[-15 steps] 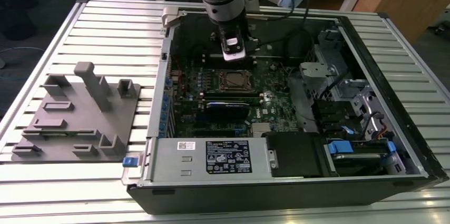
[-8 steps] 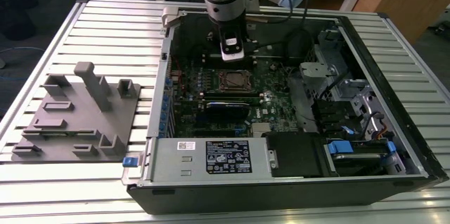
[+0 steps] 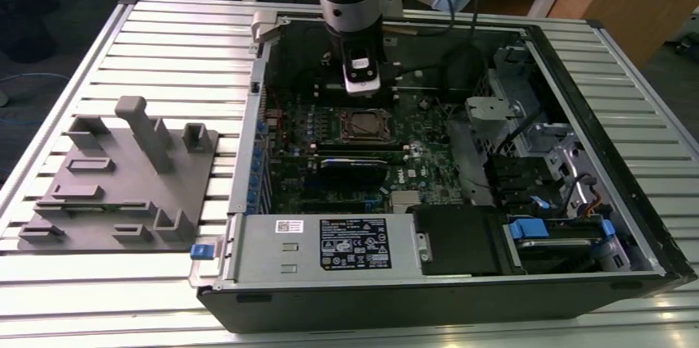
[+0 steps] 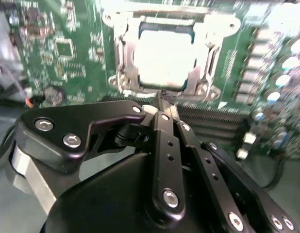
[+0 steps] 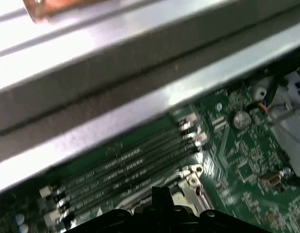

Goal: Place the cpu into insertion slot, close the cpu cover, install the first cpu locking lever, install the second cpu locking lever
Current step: 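Install the first cpu locking lever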

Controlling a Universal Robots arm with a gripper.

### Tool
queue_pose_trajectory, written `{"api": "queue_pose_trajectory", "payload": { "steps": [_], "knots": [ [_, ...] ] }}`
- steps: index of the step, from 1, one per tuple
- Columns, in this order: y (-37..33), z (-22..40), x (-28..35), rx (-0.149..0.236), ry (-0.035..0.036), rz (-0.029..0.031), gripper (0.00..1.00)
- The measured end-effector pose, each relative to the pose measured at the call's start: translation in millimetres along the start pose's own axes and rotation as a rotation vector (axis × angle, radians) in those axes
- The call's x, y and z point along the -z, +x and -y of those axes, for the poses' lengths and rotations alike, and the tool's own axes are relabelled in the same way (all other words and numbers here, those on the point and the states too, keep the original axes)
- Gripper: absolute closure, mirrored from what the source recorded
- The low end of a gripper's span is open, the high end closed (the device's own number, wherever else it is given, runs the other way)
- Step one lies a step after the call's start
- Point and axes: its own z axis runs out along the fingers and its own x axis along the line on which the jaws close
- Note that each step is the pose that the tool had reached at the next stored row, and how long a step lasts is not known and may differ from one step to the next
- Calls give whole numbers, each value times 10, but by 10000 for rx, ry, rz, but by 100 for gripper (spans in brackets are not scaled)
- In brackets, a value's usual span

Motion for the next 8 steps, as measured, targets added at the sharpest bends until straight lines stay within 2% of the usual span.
{"api": "queue_pose_trajectory", "payload": {
  "steps": [1, 2, 3, 4, 5, 8],
  "knots": [
    [-4, -1, 0, 29, 196, 11, 90],
    [-9, -4, -2, 54, 361, 2, 90],
    [-13, -7, -3, 76, 498, -25, 90],
    [-17, -9, -4, 99, 600, -56, 90],
    [-23, -12, -8, 125, 637, -87, 90],
    [-53, -25, -26, 259, 627, -117, 90]
  ]
}}
